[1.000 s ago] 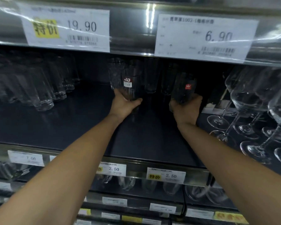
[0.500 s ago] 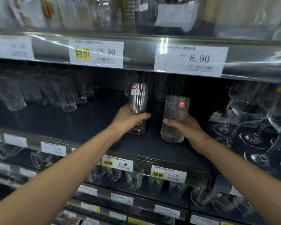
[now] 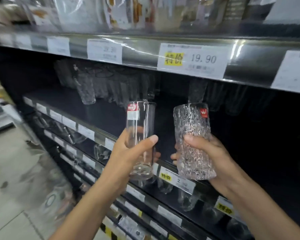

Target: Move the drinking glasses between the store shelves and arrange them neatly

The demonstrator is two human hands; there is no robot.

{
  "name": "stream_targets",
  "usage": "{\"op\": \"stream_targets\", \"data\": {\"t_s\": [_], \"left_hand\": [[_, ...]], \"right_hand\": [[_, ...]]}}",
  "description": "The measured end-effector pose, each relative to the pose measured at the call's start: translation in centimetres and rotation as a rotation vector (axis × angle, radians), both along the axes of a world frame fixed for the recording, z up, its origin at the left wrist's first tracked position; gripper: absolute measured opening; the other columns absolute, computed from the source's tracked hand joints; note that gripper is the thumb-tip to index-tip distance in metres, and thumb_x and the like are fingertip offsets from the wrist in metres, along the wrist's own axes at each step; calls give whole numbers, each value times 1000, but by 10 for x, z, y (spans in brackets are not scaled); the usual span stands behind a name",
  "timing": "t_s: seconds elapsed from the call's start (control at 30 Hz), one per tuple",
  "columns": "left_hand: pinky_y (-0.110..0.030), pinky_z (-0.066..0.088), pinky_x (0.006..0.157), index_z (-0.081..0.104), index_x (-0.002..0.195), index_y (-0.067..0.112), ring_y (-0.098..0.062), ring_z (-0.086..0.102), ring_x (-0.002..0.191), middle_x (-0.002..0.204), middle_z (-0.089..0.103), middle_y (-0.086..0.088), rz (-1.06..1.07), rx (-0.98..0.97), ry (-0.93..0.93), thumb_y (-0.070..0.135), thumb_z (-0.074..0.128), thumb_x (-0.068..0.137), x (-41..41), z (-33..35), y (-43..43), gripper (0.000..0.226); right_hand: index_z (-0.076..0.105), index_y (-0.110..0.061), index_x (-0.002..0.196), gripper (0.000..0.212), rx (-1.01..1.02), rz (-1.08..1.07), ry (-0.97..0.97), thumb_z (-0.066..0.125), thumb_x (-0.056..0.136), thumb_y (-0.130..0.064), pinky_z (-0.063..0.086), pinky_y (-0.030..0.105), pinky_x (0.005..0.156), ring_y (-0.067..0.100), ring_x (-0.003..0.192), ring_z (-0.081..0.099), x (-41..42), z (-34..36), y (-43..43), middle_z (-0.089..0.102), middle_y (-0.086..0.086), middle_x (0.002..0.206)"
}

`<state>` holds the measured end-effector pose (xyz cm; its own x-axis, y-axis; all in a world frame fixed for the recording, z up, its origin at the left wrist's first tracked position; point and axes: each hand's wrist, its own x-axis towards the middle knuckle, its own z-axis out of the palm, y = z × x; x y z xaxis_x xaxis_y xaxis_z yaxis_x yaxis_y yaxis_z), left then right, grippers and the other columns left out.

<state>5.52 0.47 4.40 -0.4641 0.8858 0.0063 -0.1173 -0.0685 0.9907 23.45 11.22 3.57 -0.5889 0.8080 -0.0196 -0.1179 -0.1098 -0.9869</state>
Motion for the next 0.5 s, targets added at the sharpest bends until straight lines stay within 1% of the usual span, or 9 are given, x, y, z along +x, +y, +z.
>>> {"op": "stream_targets", "data": {"t_s": [0.03,0.1,0.17,0.23,0.33,0.37,0.43,0.47,0.5], "left_hand": [[-54,57,82,55,118,24,-36,74,81,90,75,-13,26,5,-17,34,86,71,-8,-1,-10,58],[-51,58,77,53,118,24,-35,72,74,84,74,-13,102,11,-41,34,84,72,-24,-2,-29,57],[-47,56,72,55,117,25,-33,70,68,87,75,-11,184,2,-37,37,82,69,-43,-4,-48,56],[-47,55,72,58,111,30,-34,70,67,93,76,-12,256,-10,-45,42,83,63,-63,-6,-66,56],[-50,59,72,60,107,28,-32,70,66,94,75,-17,370,-23,-24,42,85,57,-94,-7,-88,58],[-51,59,73,60,108,26,-31,70,66,95,75,-16,399,-25,-8,42,85,59,-108,-8,-97,57],[-55,59,76,62,108,23,-31,69,68,94,75,-14,440,-39,17,46,84,60,-126,-10,-107,58],[-58,58,78,62,108,23,-31,69,69,93,75,-13,471,-45,17,48,84,59,-140,-12,-114,59],[-59,57,79,63,108,24,-32,69,71,92,74,-13,494,-47,15,50,83,59,-153,-14,-121,59]], "right_hand": [[67,-28,119,77,-11,22,3,89,50,-56,54,54,92,33,107,69,-12,-2,-4,74,6,113],[70,-26,114,69,-21,94,37,87,53,-53,57,47,84,31,103,71,-38,-3,-13,74,7,111],[72,-25,109,59,-34,163,61,83,57,-49,58,48,80,31,95,72,-66,-3,-24,75,10,104],[73,-24,105,57,-59,216,87,84,55,-49,59,47,75,32,87,73,-96,-5,-34,75,12,98],[71,-28,112,75,-49,255,57,87,48,-63,54,52,92,33,102,70,-142,-5,-52,75,9,108],[70,-27,113,75,-62,272,56,86,49,-63,54,51,91,33,102,70,-160,-5,-59,75,8,108],[71,-27,111,65,-68,310,80,82,54,-57,58,44,79,32,95,72,-183,-3,-66,76,8,103],[71,-27,110,64,-65,341,80,82,55,-56,58,44,79,32,94,72,-199,-3,-72,76,7,101],[71,-28,110,66,-63,359,74,84,53,-57,57,48,83,32,96,72,-215,-3,-77,76,7,102]]}}
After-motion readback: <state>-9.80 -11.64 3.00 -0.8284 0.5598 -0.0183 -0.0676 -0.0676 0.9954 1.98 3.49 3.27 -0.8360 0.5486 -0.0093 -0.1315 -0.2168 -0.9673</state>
